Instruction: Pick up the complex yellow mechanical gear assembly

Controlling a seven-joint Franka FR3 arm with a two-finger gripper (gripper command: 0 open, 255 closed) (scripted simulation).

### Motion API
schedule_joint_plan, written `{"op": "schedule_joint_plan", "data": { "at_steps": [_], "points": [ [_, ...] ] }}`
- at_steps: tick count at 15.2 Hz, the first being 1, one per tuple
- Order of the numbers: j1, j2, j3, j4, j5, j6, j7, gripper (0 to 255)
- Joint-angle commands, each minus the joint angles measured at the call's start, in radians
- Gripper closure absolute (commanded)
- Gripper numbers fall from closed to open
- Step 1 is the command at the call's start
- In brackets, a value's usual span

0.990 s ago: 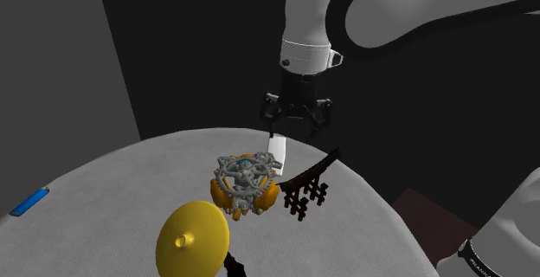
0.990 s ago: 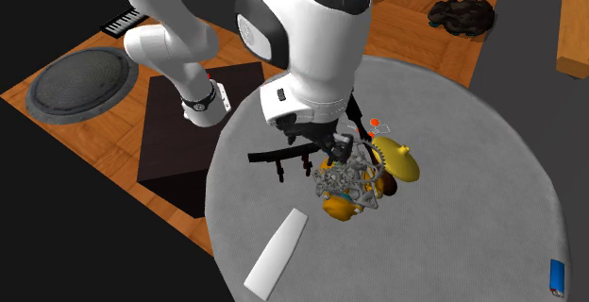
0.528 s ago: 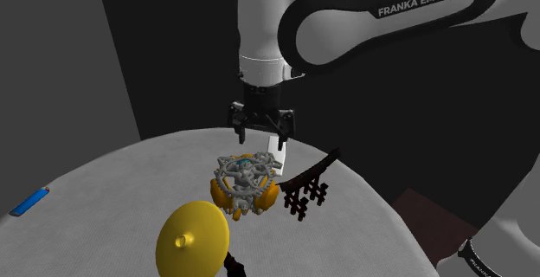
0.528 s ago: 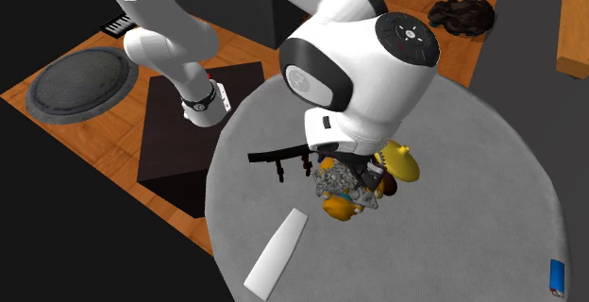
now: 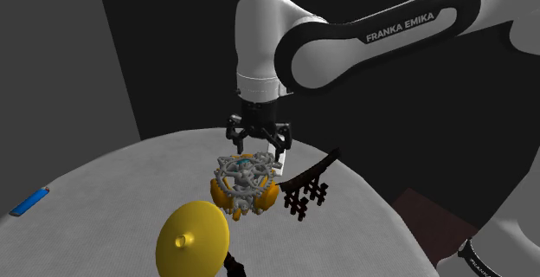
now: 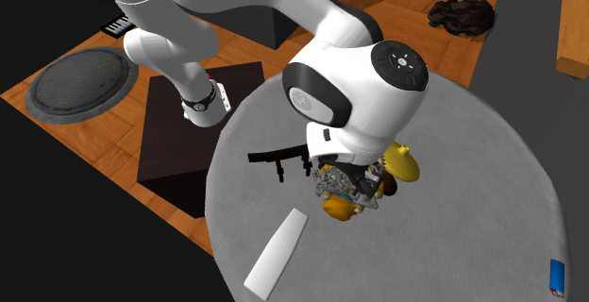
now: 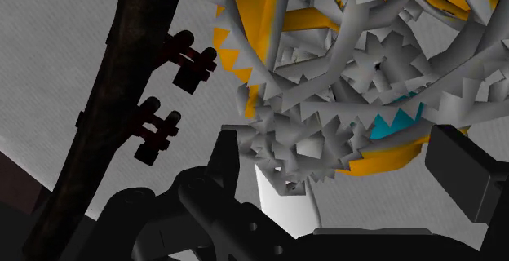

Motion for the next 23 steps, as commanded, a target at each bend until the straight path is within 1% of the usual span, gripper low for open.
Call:
{"op": "schedule_joint_plan", "data": {
  "at_steps": [1, 10, 23],
  "points": [
    [0.000, 0.001, 0.000, -0.002, -0.001, 0.003, 0.000, 255],
    [0.000, 0.001, 0.000, -0.002, -0.001, 0.003, 0.001, 255],
    [-0.002, -0.035, 0.010, 0.136, 0.033, -0.160, -0.027, 255]
  ]
}}
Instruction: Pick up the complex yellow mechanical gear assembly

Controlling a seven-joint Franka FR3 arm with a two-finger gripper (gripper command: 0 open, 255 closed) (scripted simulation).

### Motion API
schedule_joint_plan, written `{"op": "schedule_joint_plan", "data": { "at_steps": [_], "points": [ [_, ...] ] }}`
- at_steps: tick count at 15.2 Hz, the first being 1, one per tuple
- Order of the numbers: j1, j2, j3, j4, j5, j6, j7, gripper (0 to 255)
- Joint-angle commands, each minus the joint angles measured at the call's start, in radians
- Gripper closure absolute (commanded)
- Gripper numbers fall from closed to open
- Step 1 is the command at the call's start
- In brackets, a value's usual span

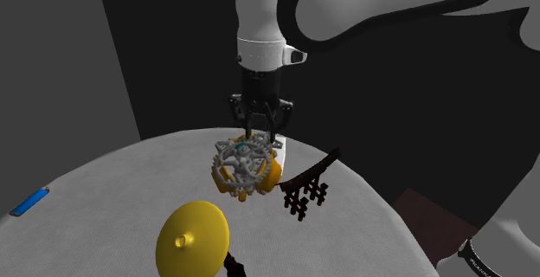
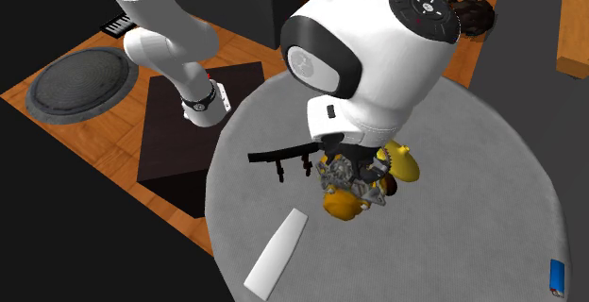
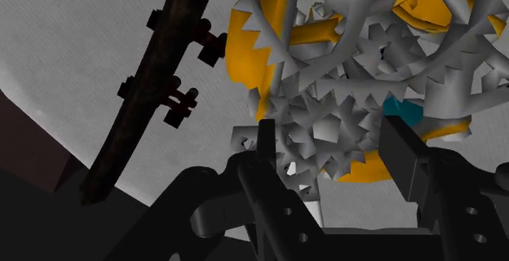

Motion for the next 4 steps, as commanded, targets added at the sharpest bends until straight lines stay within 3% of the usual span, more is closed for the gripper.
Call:
{"op": "schedule_joint_plan", "data": {
  "at_steps": [1, 4],
  "points": [
    [0.004, 0.001, 0.002, 0.029, 0.000, -0.026, 0.001, 255],
    [0.004, 0.001, 0.002, 0.043, 0.001, -0.041, 0.000, 255]
  ]
}}
